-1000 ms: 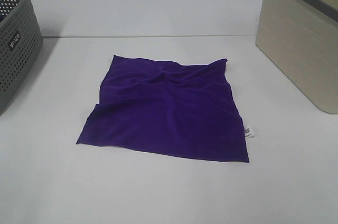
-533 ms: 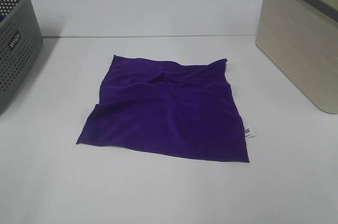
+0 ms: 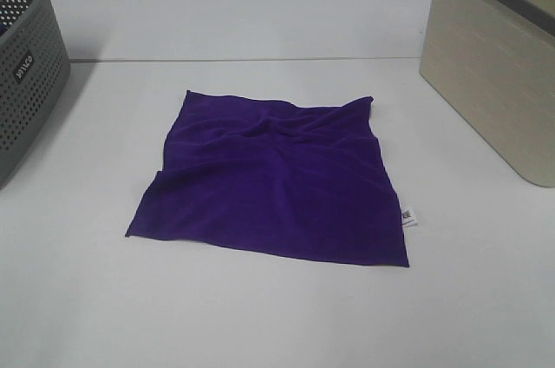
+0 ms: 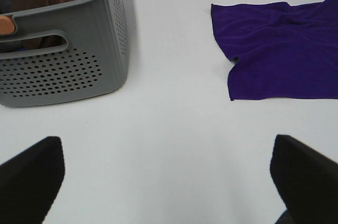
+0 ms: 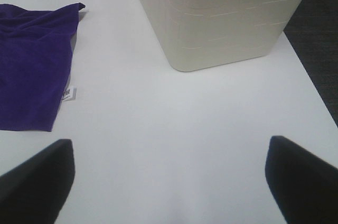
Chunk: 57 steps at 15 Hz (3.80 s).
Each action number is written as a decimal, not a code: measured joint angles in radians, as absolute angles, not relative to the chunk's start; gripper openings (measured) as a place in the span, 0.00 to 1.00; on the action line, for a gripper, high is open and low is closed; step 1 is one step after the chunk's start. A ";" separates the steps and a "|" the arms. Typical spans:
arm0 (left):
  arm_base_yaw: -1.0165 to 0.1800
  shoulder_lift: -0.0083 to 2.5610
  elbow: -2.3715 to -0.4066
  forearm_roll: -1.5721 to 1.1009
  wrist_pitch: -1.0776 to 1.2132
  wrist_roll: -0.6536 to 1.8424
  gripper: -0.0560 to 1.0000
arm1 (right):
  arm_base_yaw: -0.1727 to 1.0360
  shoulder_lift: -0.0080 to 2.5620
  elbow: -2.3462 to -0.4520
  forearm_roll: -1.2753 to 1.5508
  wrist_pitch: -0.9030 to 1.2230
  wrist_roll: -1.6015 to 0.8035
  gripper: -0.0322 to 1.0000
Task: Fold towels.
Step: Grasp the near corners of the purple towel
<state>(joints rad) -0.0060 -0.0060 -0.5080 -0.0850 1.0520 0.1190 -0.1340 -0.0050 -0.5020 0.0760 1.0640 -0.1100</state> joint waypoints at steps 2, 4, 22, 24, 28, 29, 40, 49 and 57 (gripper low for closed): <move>-0.006 -0.006 -0.508 -0.085 1.052 0.119 0.99 | -0.134 -0.005 -0.502 0.076 1.064 -0.110 0.95; -0.006 -0.006 -0.508 -0.085 1.052 0.118 0.99 | -0.134 -0.005 -0.502 0.076 1.064 -0.110 0.95; -0.006 -0.006 -0.508 -0.085 1.052 0.116 0.99 | -0.134 -0.005 -0.502 0.076 1.064 -0.110 0.95; -0.006 -0.006 -0.508 -0.085 1.052 0.116 0.99 | -0.134 -0.005 -0.502 0.076 1.064 -0.110 0.95; -0.006 -0.006 -0.508 -0.086 1.052 0.116 0.99 | -0.134 -0.005 -0.502 0.076 1.064 -0.110 0.95; -0.006 -0.006 -0.508 -0.089 1.052 0.116 0.99 | -0.134 -0.005 -0.502 0.079 1.064 -0.113 0.95; -0.006 1.355 -0.930 -0.363 1.048 0.506 0.99 | -0.134 1.280 -0.782 0.632 1.001 -0.559 0.95; -0.004 1.947 -1.126 -0.730 0.959 0.925 0.99 | -0.289 1.688 -0.744 1.024 0.922 -0.937 0.94; -0.003 2.119 -1.207 -0.732 0.998 0.921 0.99 | -0.290 1.872 -0.741 1.021 0.835 -0.933 0.94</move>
<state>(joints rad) -0.0030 2.1190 -1.2070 -0.7320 0.9980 0.9210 -0.2900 1.8720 -0.7410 1.0210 0.8350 -0.9330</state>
